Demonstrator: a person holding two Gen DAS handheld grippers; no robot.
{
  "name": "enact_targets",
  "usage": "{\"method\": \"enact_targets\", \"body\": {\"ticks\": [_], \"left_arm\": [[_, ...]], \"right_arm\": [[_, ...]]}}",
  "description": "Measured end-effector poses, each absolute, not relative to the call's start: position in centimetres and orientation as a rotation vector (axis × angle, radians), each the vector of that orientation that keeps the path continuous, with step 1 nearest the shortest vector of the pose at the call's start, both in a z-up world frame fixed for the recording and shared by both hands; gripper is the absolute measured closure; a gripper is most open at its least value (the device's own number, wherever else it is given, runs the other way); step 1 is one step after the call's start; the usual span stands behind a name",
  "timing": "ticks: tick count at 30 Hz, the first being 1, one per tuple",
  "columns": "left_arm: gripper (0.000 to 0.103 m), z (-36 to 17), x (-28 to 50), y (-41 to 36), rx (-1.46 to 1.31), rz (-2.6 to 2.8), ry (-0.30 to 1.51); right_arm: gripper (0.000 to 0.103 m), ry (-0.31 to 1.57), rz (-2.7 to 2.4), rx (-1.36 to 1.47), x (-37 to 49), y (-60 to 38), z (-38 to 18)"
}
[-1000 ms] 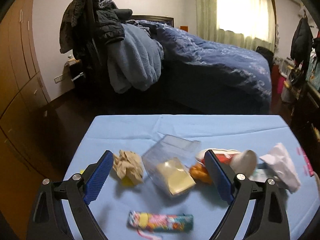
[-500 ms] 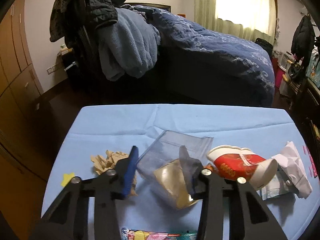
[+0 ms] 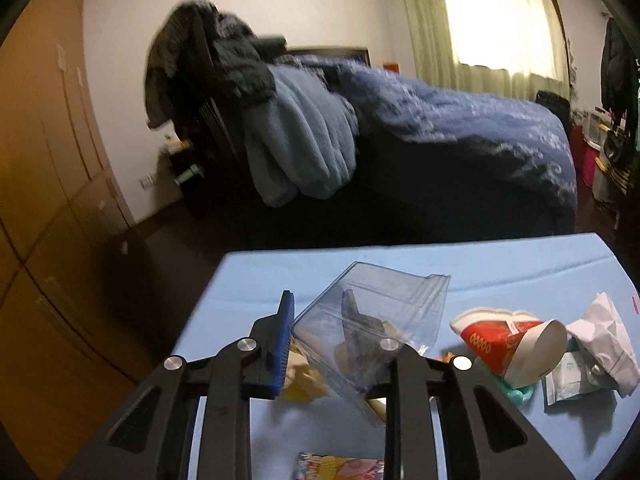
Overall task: Collect trash
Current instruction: 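Grasp the clear plastic box with the left tool while the right tool grasps the white tissue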
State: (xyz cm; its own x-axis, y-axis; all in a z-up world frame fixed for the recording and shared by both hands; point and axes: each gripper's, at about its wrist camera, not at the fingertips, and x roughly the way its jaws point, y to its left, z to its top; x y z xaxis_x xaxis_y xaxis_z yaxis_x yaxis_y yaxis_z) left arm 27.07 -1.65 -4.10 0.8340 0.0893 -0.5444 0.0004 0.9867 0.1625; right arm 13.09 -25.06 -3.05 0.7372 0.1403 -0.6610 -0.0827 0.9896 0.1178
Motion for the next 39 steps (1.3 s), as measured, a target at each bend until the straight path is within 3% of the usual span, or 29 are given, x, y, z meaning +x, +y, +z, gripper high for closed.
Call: {"method": "enact_targets", "body": {"ticks": [14, 19, 26, 33, 35, 39], "left_arm": [[0.079, 1.6, 18.6, -3.0, 0.312, 0.213, 0.177], [0.078, 2.7, 16.4, -3.3, 0.285, 0.152, 0.185], [0.078, 1.9, 17.2, -0.6, 0.015, -0.028, 0.435], [0.078, 0.6, 16.5, -0.3, -0.070, -0.065, 0.503], [0.078, 0.4, 16.6, -0.3, -0.075, -0.064, 0.510], [0.078, 0.0, 17.2, -0.2, -0.088, -0.066, 0.527]], "right_arm": [[0.011, 0.705, 0.150, 0.102, 11.6, -24.7, -1.7], [0.011, 0.697, 0.147, 0.101, 11.5, -24.6, -1.6], [0.011, 0.763, 0.129, 0.093, 13.8, -24.4, -3.8], [0.013, 0.819, 0.092, 0.114, 17.7, -24.3, -6.3], [0.020, 0.835, 0.081, 0.117, 18.5, -24.4, -6.7], [0.056, 0.879, 0.067, 0.105, 19.2, -24.3, -7.9]]}}
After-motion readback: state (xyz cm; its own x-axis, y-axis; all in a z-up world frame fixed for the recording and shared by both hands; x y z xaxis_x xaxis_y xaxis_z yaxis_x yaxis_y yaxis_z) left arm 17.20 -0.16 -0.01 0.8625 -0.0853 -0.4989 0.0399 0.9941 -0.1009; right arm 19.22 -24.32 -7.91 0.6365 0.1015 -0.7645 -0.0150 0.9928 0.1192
